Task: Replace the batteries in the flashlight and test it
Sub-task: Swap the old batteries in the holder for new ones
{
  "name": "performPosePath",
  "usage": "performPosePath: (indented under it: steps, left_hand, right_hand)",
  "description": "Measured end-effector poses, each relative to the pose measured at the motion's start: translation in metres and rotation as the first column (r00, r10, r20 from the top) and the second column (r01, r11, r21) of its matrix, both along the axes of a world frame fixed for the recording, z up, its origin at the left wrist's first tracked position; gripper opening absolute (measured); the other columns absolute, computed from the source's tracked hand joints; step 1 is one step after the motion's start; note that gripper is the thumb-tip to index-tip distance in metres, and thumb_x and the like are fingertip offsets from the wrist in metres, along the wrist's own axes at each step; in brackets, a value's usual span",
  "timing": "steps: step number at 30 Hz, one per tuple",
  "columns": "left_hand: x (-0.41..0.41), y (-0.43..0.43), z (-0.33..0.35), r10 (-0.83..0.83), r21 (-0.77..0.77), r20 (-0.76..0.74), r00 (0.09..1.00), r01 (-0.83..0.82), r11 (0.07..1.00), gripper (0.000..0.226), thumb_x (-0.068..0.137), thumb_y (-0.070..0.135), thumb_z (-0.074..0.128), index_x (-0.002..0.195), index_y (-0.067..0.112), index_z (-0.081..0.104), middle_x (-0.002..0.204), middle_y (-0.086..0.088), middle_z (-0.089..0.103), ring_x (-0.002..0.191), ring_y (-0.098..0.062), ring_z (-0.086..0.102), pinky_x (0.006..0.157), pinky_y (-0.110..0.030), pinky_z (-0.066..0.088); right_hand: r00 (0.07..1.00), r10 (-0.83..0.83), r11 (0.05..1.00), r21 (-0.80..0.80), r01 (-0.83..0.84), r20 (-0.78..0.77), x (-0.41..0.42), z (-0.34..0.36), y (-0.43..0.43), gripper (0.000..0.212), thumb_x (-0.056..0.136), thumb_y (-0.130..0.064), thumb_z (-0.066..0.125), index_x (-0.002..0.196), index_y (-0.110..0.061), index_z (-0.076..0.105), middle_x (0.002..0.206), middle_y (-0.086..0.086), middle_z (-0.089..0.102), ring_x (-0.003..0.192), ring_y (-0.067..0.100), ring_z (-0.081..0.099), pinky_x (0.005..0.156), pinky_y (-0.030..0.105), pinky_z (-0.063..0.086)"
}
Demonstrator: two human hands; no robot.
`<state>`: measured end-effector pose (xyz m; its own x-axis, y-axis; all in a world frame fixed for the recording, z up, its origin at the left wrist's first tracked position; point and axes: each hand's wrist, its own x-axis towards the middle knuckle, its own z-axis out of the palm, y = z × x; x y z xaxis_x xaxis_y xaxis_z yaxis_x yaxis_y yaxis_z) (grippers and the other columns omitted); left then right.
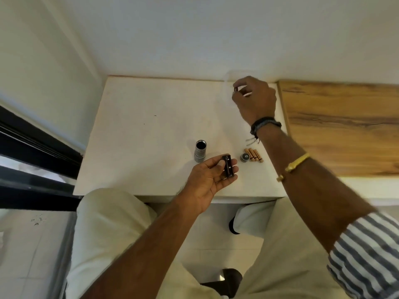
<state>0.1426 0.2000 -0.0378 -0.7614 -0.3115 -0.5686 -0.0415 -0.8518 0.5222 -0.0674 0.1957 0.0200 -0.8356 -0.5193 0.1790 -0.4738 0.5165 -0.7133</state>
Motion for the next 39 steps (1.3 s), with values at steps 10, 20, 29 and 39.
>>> performPosePath:
  steps: [10, 20, 29, 39]
  left_hand:
    - [0.009, 0.006, 0.009, 0.024, -0.122, 0.067, 0.997, -0.015, 0.992, 0.025, 0.099, 0.002, 0.054, 0.122, 0.003, 0.064, 0.111, -0.023, 0.071, 0.1, -0.035, 0.072, 0.084, -0.044, 0.06]
    - [0.016, 0.015, 0.014, 0.02, -0.174, 0.065, 0.998, -0.009, 0.985, 0.023, 0.099, 0.001, 0.053, 0.117, 0.007, 0.066, 0.109, -0.02, 0.073, 0.102, -0.034, 0.072, 0.081, -0.043, 0.061]
    - [0.024, 0.021, 0.014, 0.012, -0.198, 0.021, 1.0, -0.007, 0.98, 0.027, 0.098, 0.002, 0.055, 0.123, 0.006, 0.064, 0.109, -0.019, 0.073, 0.105, -0.035, 0.07, 0.082, -0.042, 0.06]
    - [0.025, 0.025, 0.013, -0.006, -0.207, 0.013, 1.0, 0.009, 0.978, 0.019, 0.095, 0.004, 0.061, 0.112, 0.008, 0.068, 0.105, -0.019, 0.074, 0.1, -0.034, 0.072, 0.078, -0.037, 0.061]
  right_hand:
    - [0.82, 0.158, 0.932, -0.358, 0.062, 0.551, 0.106, -0.005, 0.116, 0.021, 0.091, -0.008, 0.071, 0.109, -0.018, 0.071, 0.089, 0.01, 0.076, 0.073, 0.025, 0.077, 0.06, 0.032, 0.062]
    - [0.676, 0.279, 0.92, -0.391, 0.014, 0.682, 0.126, -0.001, 0.163, 0.026, 0.082, 0.006, 0.075, 0.106, -0.005, 0.077, 0.101, 0.012, 0.079, 0.097, 0.031, 0.076, 0.09, 0.039, 0.061]
    - [0.867, 0.222, 0.972, -0.165, -0.164, 0.445, 0.131, 0.005, 0.166, 0.024, 0.084, -0.002, 0.077, 0.1, -0.019, 0.08, 0.09, -0.002, 0.079, 0.083, 0.013, 0.077, 0.082, 0.027, 0.062]
    - [0.977, 0.207, 0.978, 0.021, -0.209, 0.058, 0.144, 0.004, 0.159, 0.017, 0.086, -0.007, 0.077, 0.102, -0.014, 0.081, 0.097, 0.002, 0.079, 0.088, 0.007, 0.066, 0.088, 0.001, 0.04]
